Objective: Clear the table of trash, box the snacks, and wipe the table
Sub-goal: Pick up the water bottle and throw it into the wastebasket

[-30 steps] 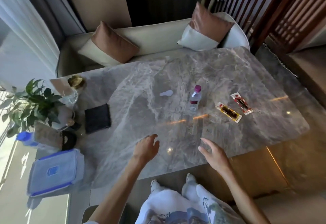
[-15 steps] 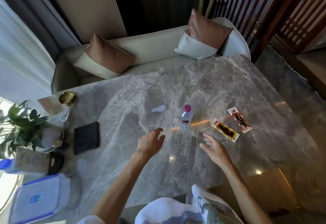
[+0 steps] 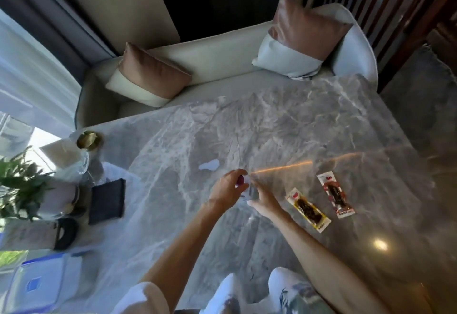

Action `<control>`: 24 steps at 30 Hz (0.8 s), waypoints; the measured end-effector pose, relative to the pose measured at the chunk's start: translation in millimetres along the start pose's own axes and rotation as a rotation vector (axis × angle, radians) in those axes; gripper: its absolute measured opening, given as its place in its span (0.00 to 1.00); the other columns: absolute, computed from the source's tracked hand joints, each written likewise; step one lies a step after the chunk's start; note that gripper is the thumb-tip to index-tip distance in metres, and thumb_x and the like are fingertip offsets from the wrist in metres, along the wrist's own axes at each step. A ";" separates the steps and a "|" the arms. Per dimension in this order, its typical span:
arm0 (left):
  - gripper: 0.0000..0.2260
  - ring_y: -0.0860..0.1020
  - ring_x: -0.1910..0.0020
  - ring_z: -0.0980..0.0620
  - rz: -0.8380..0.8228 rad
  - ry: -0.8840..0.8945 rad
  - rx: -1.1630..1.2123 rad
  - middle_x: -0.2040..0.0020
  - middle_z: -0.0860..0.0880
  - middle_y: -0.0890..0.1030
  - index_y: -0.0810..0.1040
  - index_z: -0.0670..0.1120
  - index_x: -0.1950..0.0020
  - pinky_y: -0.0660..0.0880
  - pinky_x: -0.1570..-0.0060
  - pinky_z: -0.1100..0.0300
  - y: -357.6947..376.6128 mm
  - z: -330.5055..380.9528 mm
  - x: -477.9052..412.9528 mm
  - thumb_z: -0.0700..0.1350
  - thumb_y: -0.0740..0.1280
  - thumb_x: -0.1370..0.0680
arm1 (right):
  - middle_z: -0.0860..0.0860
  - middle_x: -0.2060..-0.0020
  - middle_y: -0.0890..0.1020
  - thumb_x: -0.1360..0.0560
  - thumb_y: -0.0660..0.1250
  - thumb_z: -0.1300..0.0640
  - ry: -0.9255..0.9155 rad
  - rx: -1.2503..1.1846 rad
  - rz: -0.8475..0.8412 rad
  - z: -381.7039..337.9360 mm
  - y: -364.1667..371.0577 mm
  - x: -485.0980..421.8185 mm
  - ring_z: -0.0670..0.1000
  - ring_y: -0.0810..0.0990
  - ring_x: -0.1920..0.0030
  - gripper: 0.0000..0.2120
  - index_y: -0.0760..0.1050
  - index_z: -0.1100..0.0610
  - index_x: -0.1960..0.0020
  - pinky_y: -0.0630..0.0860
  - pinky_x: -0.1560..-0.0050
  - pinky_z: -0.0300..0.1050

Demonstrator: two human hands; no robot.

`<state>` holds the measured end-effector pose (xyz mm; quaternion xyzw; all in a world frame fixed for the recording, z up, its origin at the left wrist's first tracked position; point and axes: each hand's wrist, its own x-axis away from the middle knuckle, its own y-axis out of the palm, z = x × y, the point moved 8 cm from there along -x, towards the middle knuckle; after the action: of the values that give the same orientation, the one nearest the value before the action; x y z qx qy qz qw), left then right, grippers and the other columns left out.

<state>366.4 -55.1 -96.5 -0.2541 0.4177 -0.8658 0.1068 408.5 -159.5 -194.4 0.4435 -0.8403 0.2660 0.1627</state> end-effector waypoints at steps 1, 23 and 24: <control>0.13 0.78 0.52 0.50 0.014 -0.010 0.026 0.49 0.46 0.80 0.76 0.44 0.38 0.72 0.52 0.64 0.9 -3.9 -1.7 0.45 0.67 0.22 | 0.50 0.29 0.71 0.28 0.69 0.66 -0.005 0.021 -0.016 3.1 1.1 -2.1 0.51 0.70 0.29 0.31 0.66 0.53 0.27 0.67 0.34 0.39; 0.11 0.82 0.59 0.50 0.650 -0.746 1.623 0.51 0.38 0.82 0.79 0.36 0.46 0.83 0.62 0.65 -13.7 -236.6 308.5 0.42 0.63 0.19 | 0.41 0.37 0.79 0.39 0.81 0.44 -0.187 -0.085 -0.548 -105.5 161.4 64.4 0.41 0.74 0.33 0.30 0.76 0.39 0.39 0.70 0.33 0.43; 0.09 0.81 0.57 0.49 0.719 -0.756 1.606 0.52 0.38 0.82 0.79 0.36 0.48 0.83 0.61 0.64 -16.8 -248.4 329.9 0.41 0.64 0.20 | 0.41 0.38 0.80 0.39 0.81 0.45 -0.195 -0.056 -0.582 -115.4 181.4 71.2 0.42 0.74 0.33 0.30 0.77 0.40 0.39 0.70 0.32 0.43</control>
<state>-44.4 -9.4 -97.4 -0.2242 -0.3097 -0.6698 0.6365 222.5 -53.8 -120.1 0.6844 -0.6965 0.1413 0.1627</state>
